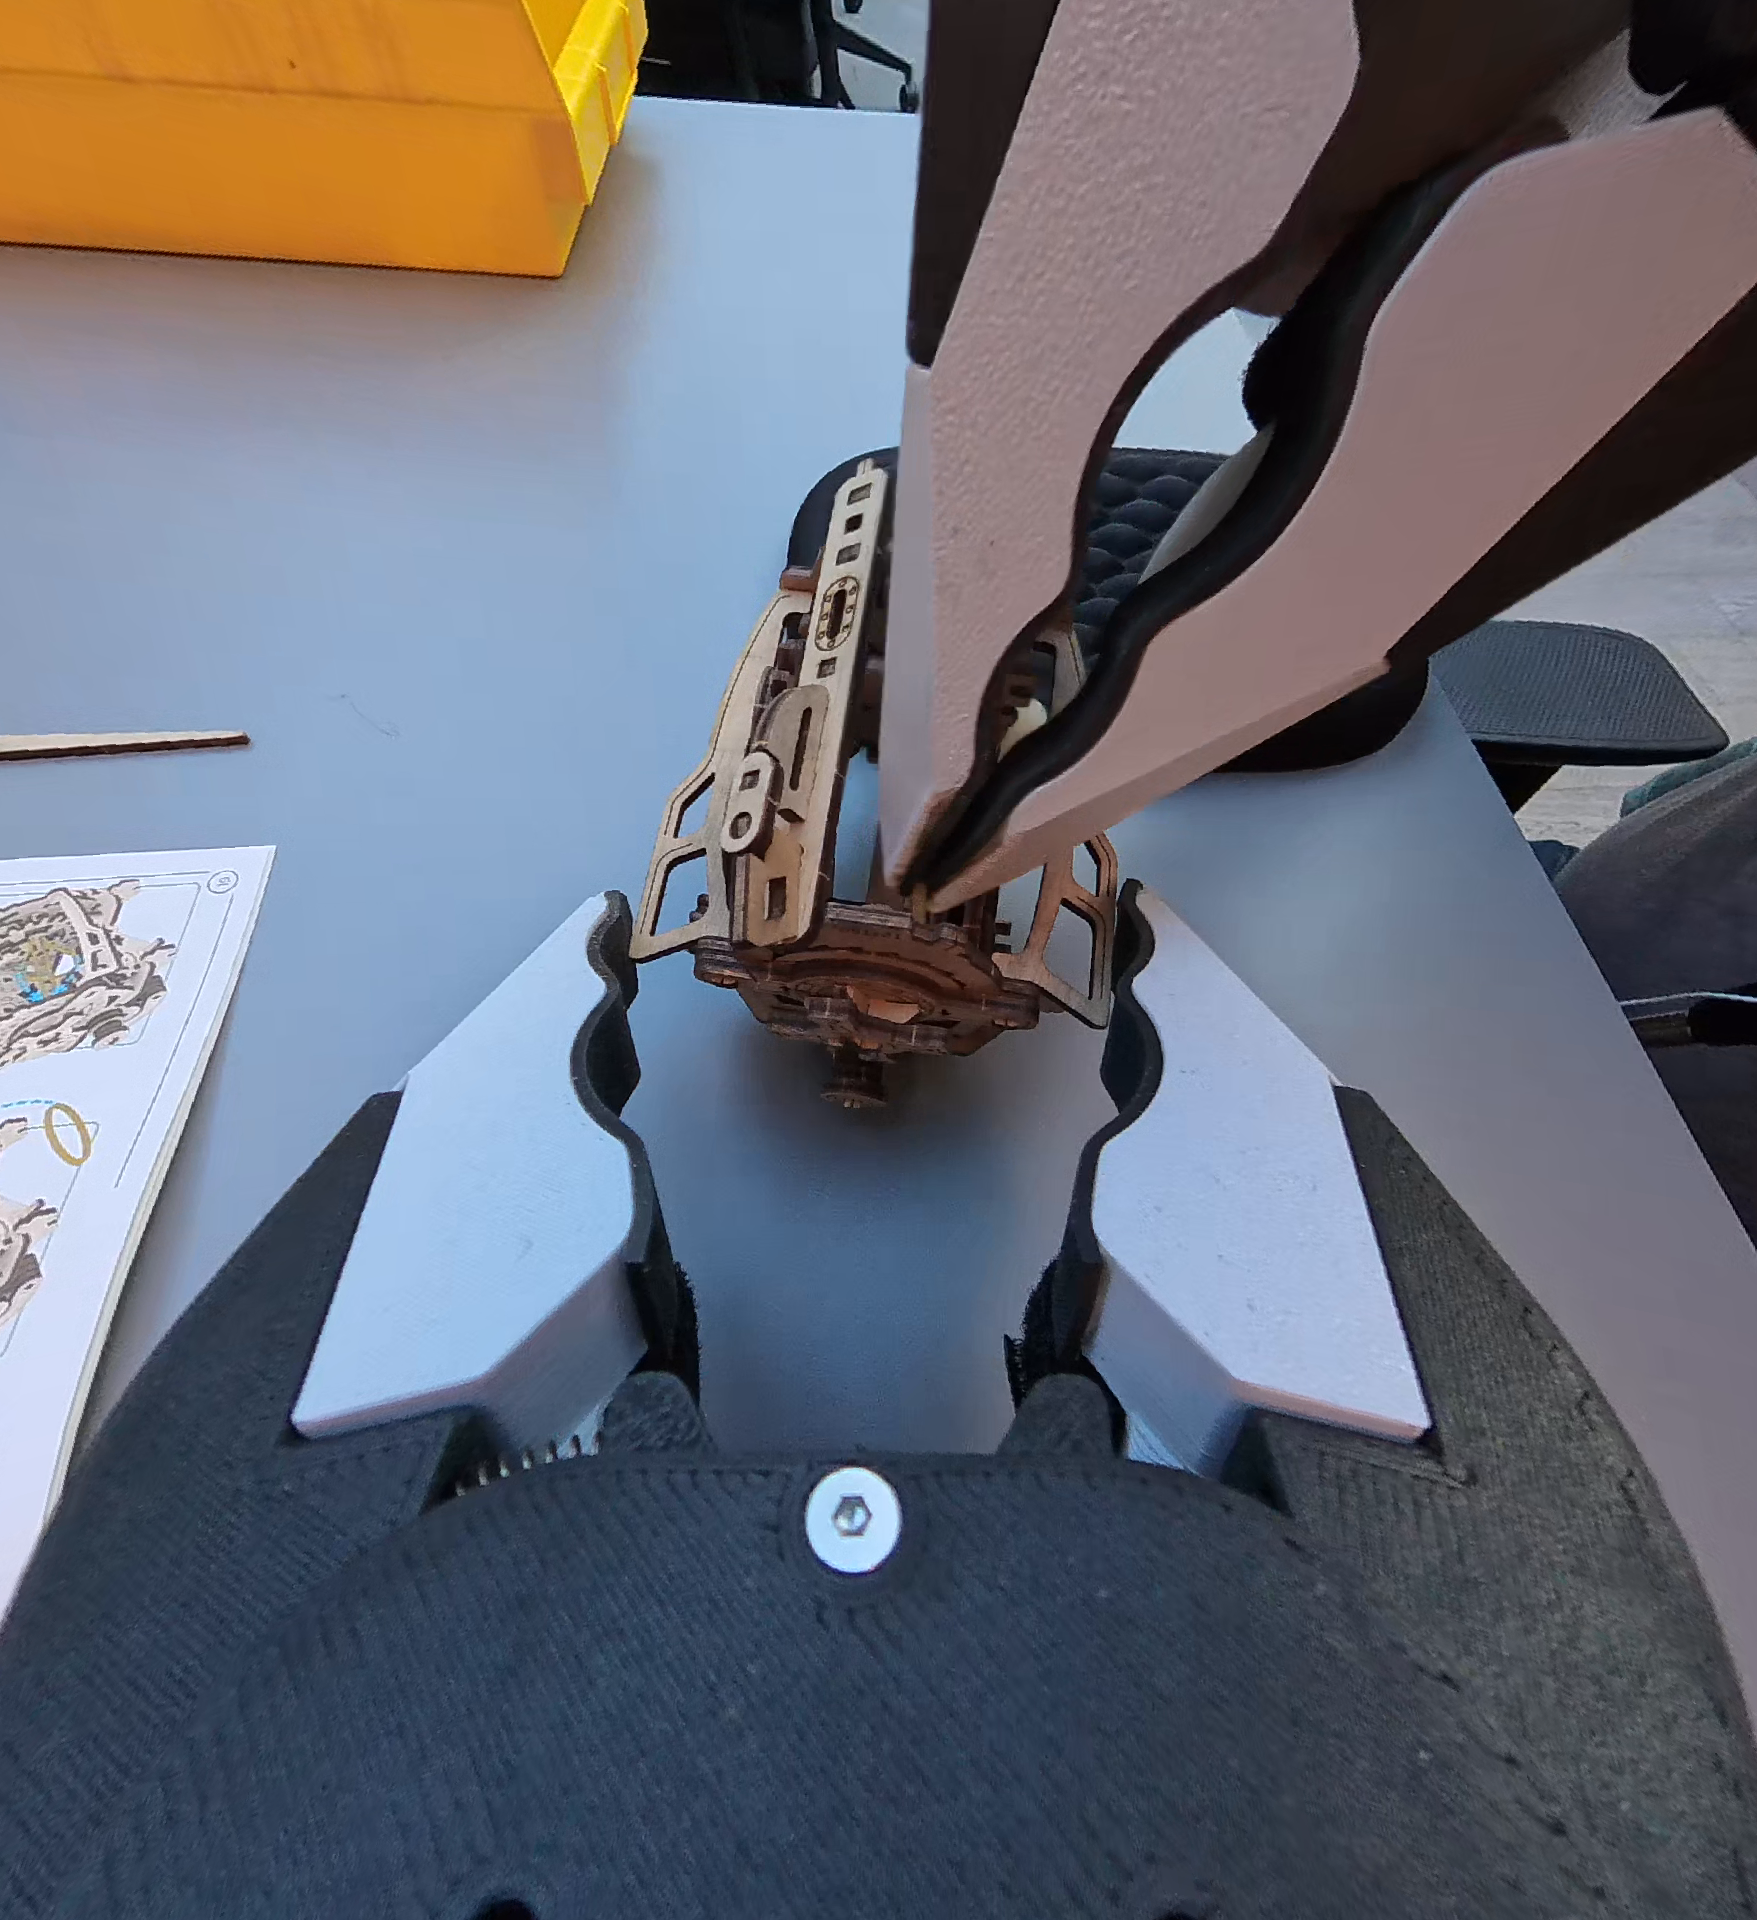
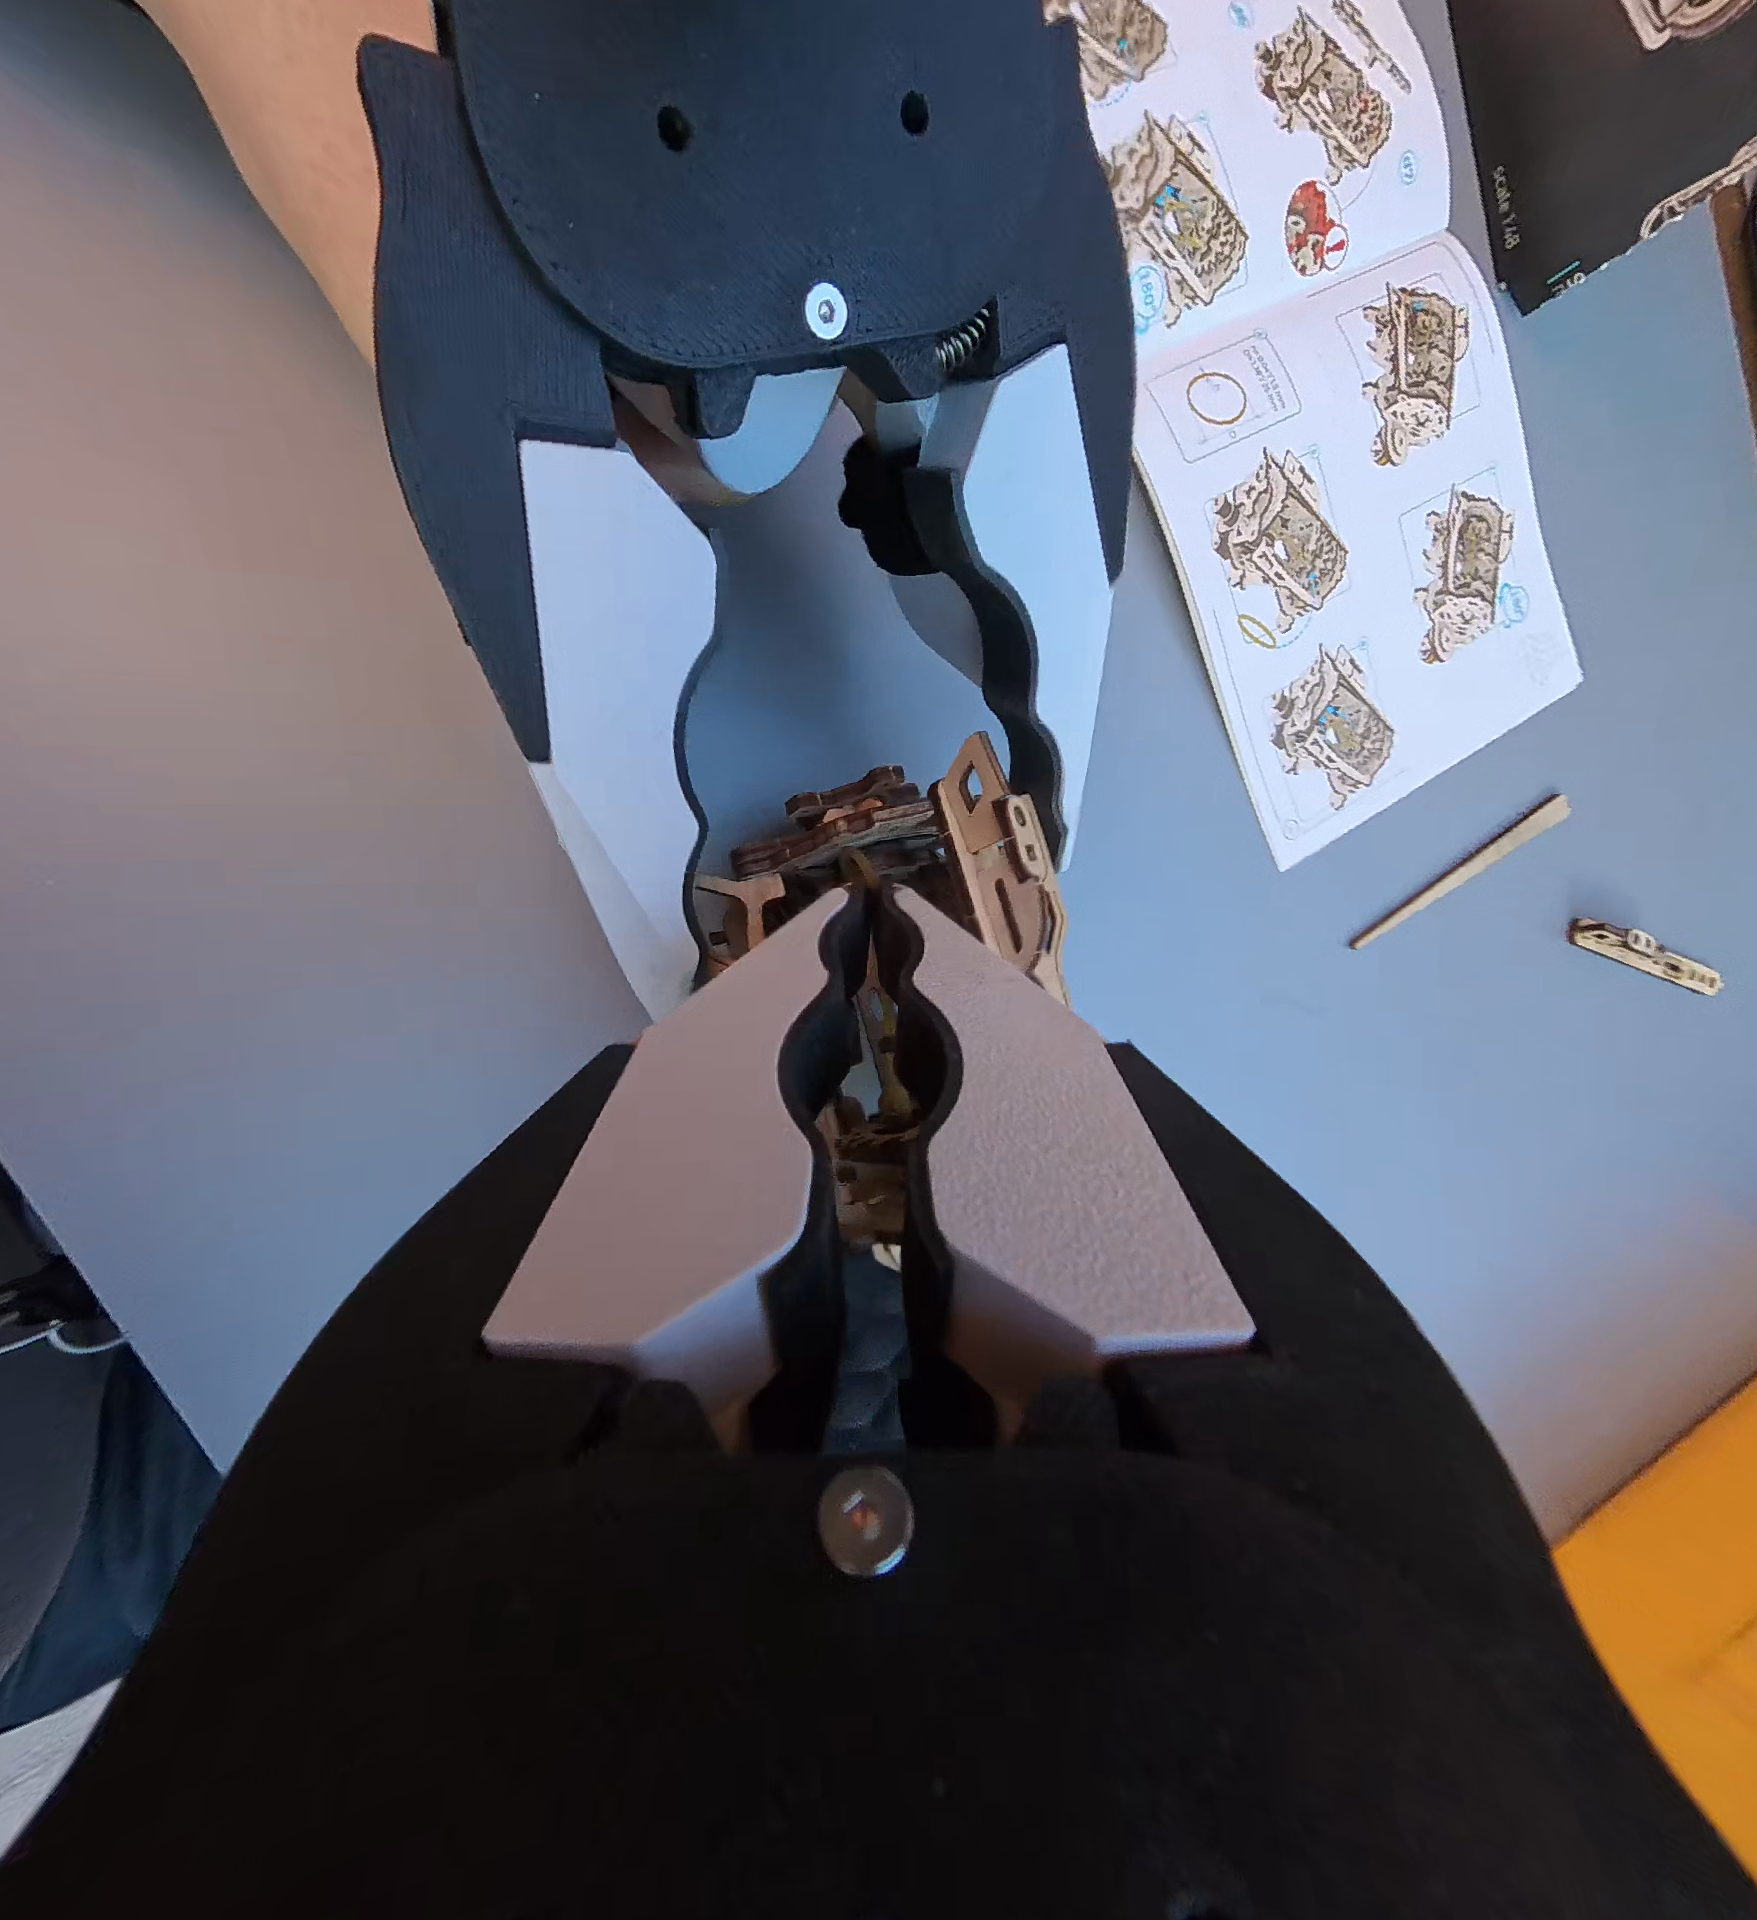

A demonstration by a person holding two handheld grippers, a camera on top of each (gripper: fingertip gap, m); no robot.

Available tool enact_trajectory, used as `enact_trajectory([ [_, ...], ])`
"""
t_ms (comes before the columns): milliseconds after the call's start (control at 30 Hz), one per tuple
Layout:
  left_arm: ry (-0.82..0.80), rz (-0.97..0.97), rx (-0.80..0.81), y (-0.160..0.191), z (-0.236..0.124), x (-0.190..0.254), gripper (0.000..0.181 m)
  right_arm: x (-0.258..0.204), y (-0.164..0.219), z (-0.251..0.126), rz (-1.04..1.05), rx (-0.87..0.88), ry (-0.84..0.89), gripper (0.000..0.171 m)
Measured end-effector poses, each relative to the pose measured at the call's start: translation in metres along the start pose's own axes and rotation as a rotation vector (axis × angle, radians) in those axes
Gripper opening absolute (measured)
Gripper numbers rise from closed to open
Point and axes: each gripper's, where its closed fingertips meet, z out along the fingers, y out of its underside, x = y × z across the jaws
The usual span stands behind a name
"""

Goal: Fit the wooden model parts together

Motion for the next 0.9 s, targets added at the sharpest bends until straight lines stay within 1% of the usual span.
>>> enact_trajectory([
  [133, 0.005, -0.012, 0.004, 0.0, 0.0, -0.001, 0.091, -0.002, 0.004, -0.003, 0.046, 0.06, -0.063, 0.0],
  [200, 0.011, -0.011, 0.002, 0.0, 0.0, 0.0, 0.091, -0.005, 0.002, -0.009, 0.049, 0.127, -0.101, 0.0],
  [367, 0.009, 0.002, 0.001, 0.0, 0.0, 0.001, 0.091, -0.004, 0.002, -0.017, 0.059, 0.221, -0.147, 0.0],
  [467, 0.011, -0.009, 0.012, -0.002, -0.001, 0.0, 0.091, -0.004, 0.003, -0.018, 0.007, 0.241, -0.131, 0.0],
  [567, 0.023, -0.047, 0.065, -0.008, -0.007, -0.003, 0.09, -0.006, 0.004, -0.016, -0.004, 0.251, -0.129, 0.0],
  [633, 0.05, -0.071, 0.093, -0.011, -0.013, -0.001, 0.089, -0.006, 0.003, -0.016, 0.001, 0.268, -0.125, 0.0],
  [700, 0.072, -0.081, 0.085, -0.01, -0.02, 0.001, 0.089, -0.003, 0.003, -0.017, -0.008, 0.281, -0.101, 0.0],
  [767, 0.053, -0.066, 0.084, -0.013, -0.032, -0.001, 0.087, -0.003, 0.003, -0.016, -0.014, 0.297, -0.091, 0.0],
  [833, 0.013, -0.057, 0.116, -0.021, -0.049, -0.005, 0.08, -0.002, 0.001, -0.016, -0.02, 0.322, -0.083, 0.0],
  [867, 0.001, -0.058, 0.147, -0.027, -0.059, -0.005, 0.072, -0.001, 0.001, -0.016, -0.025, 0.334, -0.073, 0.0],
  [900, -0.01, -0.059, 0.18, -0.034, -0.069, -0.003, 0.06, 0.0, 0.001, -0.016, -0.034, 0.346, -0.061, 0.0],
])
